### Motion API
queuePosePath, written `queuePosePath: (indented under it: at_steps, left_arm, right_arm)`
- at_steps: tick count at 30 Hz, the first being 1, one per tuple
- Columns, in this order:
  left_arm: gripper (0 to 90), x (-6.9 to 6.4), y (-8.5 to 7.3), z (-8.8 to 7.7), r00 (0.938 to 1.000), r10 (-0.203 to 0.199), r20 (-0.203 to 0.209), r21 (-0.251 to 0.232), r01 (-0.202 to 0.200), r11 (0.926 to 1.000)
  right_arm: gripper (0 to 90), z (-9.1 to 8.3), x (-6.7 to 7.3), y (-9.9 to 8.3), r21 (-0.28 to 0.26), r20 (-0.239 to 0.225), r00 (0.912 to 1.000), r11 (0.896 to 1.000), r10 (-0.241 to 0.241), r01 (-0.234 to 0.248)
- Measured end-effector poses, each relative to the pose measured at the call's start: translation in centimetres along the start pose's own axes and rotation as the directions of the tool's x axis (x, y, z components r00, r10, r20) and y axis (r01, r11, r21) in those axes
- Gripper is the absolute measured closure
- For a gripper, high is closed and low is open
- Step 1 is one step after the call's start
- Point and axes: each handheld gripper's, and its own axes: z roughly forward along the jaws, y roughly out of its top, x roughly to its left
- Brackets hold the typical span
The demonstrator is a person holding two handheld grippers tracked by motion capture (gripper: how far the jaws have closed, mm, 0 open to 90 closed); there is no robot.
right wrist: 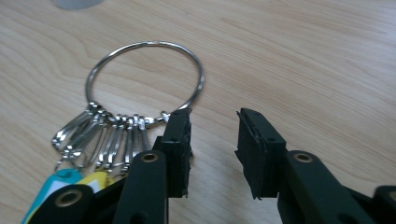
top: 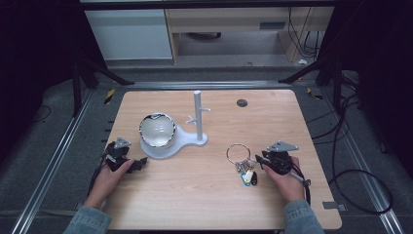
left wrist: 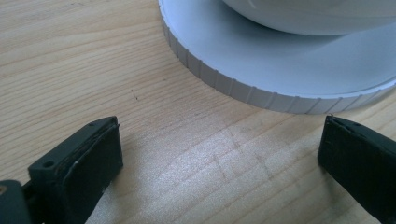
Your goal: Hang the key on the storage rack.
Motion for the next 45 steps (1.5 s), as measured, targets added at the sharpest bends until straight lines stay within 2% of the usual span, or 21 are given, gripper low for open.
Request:
queuePosePath:
  at_steps: [4,11,14,23,31,40,45]
  left_arm:
    - [0.0,0.0,0.0,0.0,1.0000,0.000,0.000,0.000,0.000,1.0000]
    - [0.0,0.0,0.0,0.0,1.0000,0.000,0.000,0.000,0.000,1.0000]
    - [0.0,0.0,0.0,0.0,1.0000,-0.001,0.001,-0.001,0.001,1.0000]
    - [0.0,0.0,0.0,0.0,1.0000,-0.001,0.001,-0.001,0.001,1.0000]
    - [0.0,0.0,0.0,0.0,1.0000,0.000,0.000,0.000,0.000,1.0000]
    - [0.0,0.0,0.0,0.0,1.0000,0.000,0.001,0.000,0.000,1.0000]
    - [0.0,0.0,0.0,0.0,1.0000,0.000,0.001,0.000,0.000,1.0000]
  right_arm:
    - [71.3,0.3,0.5,-0.1,0.003,-0.013,0.9996,1.000,-0.025,0.025]
    - [78.4,0.6,0.9,0.1,-0.005,-0.027,0.9989,0.999,-0.039,0.039]
    - [79.4,0.7,1.1,0.1,-0.007,-0.042,0.9981,0.999,-0.044,0.044]
    - [77.4,1.0,1.0,-0.1,0.018,-0.045,0.9969,0.998,-0.065,0.066]
    - [75.8,1.2,0.6,-0.4,0.040,-0.060,0.9967,0.998,-0.054,0.057]
    - [88.1,1.1,0.2,-0.5,0.046,-0.093,0.9955,0.999,-0.016,0.020]
    - [88.4,1.0,0.2,-0.5,0.046,-0.095,0.9955,0.999,-0.007,0.012]
